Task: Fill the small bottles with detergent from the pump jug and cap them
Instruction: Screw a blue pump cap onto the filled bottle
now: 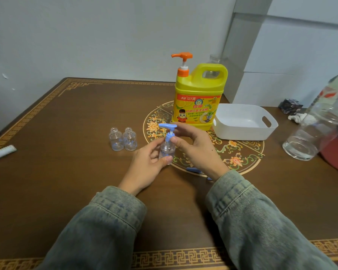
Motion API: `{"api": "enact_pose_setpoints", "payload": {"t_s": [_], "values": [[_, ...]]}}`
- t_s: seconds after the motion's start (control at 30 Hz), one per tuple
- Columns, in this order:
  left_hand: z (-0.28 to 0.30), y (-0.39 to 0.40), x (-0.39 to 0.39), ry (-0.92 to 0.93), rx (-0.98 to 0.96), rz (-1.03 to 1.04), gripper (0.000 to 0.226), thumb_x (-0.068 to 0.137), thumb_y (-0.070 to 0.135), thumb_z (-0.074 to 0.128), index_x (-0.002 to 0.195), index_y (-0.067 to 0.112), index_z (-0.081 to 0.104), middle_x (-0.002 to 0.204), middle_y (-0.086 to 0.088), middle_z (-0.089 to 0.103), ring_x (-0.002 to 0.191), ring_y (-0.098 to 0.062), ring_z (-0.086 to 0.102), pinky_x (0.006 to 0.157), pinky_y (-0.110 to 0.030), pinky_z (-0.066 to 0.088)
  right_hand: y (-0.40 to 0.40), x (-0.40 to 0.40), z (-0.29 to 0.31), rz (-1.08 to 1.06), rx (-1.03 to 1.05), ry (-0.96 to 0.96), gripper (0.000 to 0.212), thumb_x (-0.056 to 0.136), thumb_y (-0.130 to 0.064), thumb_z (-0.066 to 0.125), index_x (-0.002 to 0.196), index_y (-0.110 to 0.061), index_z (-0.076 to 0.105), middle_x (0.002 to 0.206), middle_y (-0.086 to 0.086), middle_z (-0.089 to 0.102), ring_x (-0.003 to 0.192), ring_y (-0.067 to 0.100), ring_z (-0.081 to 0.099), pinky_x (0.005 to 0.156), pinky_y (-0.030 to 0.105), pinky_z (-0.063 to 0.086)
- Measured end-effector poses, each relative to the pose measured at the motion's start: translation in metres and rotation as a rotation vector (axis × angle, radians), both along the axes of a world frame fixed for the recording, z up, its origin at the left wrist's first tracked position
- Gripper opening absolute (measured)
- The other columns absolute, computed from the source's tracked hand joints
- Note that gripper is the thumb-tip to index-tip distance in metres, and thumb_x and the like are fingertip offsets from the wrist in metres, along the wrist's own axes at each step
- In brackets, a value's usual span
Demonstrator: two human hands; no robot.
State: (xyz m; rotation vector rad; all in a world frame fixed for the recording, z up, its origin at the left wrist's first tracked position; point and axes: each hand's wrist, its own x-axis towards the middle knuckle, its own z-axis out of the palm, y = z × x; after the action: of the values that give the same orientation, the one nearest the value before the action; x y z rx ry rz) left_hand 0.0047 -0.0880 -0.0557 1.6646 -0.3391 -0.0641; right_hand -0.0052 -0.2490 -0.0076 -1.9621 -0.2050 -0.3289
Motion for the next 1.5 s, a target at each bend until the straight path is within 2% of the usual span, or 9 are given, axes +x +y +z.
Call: {"api": "enact_pose_setpoints", "payload": {"t_s": [0.27,0.43,0.63,0.8,0.97,1.17,1.3,1.4,1.5], "values": [[-0.001,0.0,-0.002,-0.011,0.013,-0.022,0.054,0.08,-0.006,0.069,0.13,0.009,0.054,0.114,-0.004,0.07,0.106,-0.012,0.068,0.093,-0.031,0.053,0.002,0.003,-0.001,-0.052,-0.043,-0.036,0.036,0.073,-0.027,0.083,0.105,-0.02,0.069,0.084,-0.012,0.067,0.082,0.002,0.063,0.082,0.023,0.052],[-0.003,0.0,0.0,0.003,-0.009,-0.02,0.057,0.081,-0.006,0.068,0.134,0.006,0.049,0.117,-0.009,0.069,0.106,-0.014,0.068,0.092,-0.03,0.053,-0.004,0.004,-0.003,0.051,-0.024,0.066,0.039,0.083,-0.024,0.074,0.12,-0.018,0.065,0.113,-0.006,0.068,0.106,0.007,0.061,0.096,0.027,0.048],[-0.004,0.001,0.001,0.0,-0.012,-0.022,0.06,0.081,-0.004,0.069,0.136,0.007,0.047,0.12,-0.01,0.067,0.108,-0.014,0.067,0.094,-0.031,0.052,-0.001,0.007,-0.007,0.006,0.044,0.084,0.022,0.078,-0.023,0.079,0.097,-0.014,0.071,0.099,-0.002,0.072,0.096,0.011,0.065,0.089,0.029,0.05],[-0.003,0.001,0.002,0.01,-0.019,-0.067,0.059,0.084,-0.008,0.063,0.139,0.006,0.045,0.126,-0.006,0.064,0.114,-0.011,0.063,0.094,-0.025,0.05,-0.006,0.008,-0.008,0.126,0.114,0.107,0.025,0.091,-0.023,0.065,0.112,-0.01,0.069,0.113,0.005,0.07,0.109,0.018,0.063,0.095,0.034,0.05],[-0.006,0.001,0.002,0.02,-0.032,-0.077,0.062,0.085,-0.008,0.062,0.141,0.004,0.041,0.128,-0.009,0.063,0.116,-0.015,0.062,0.096,-0.027,0.05,0.0,0.006,-0.006,0.076,0.145,0.106,0.012,0.088,-0.017,0.069,0.099,-0.019,0.071,0.094,-0.006,0.072,0.086,-0.003,0.065,0.079,0.017,0.05],[-0.003,0.002,0.001,0.029,-0.046,-0.14,0.058,0.088,-0.009,0.057,0.141,0.0,0.038,0.135,-0.011,0.056,0.123,-0.016,0.056,0.095,-0.021,0.048,-0.009,0.008,-0.004,0.244,0.15,0.128,0.026,0.094,-0.019,0.06,0.117,-0.01,0.067,0.119,0.008,0.067,0.114,0.02,0.062,0.1,0.036,0.05],[-0.006,0.003,0.002,0.034,-0.034,-0.122,0.059,0.085,-0.006,0.063,0.14,0.0,0.041,0.131,-0.014,0.06,0.118,-0.018,0.061,0.096,-0.028,0.05,-0.004,0.009,-0.008,0.099,0.111,0.138,0.019,0.083,-0.025,0.074,0.1,-0.016,0.074,0.104,0.002,0.073,0.098,0.013,0.066,0.098,0.041,0.05],[-0.006,0.002,0.003,0.005,-0.032,-0.087,0.054,0.082,-0.008,0.066,0.132,0.005,0.051,0.12,-0.012,0.067,0.109,-0.016,0.066,0.092,-0.028,0.053,-0.002,0.013,-0.013,-0.021,0.11,0.122,0.032,0.07,-0.036,0.084,0.092,-0.016,0.073,0.095,-0.003,0.072,0.09,0.008,0.065,0.09,0.034,0.052],[-0.006,0.001,0.002,0.016,-0.042,-0.116,0.055,0.084,-0.01,0.062,0.136,0.001,0.046,0.126,-0.011,0.063,0.115,-0.015,0.063,0.094,-0.026,0.051,-0.008,0.01,-0.008,0.16,0.083,0.081,0.015,0.088,-0.024,0.069,0.096,-0.011,0.069,0.093,-0.005,0.065,0.09,0.004,0.059,0.086,0.023,0.045]]}}
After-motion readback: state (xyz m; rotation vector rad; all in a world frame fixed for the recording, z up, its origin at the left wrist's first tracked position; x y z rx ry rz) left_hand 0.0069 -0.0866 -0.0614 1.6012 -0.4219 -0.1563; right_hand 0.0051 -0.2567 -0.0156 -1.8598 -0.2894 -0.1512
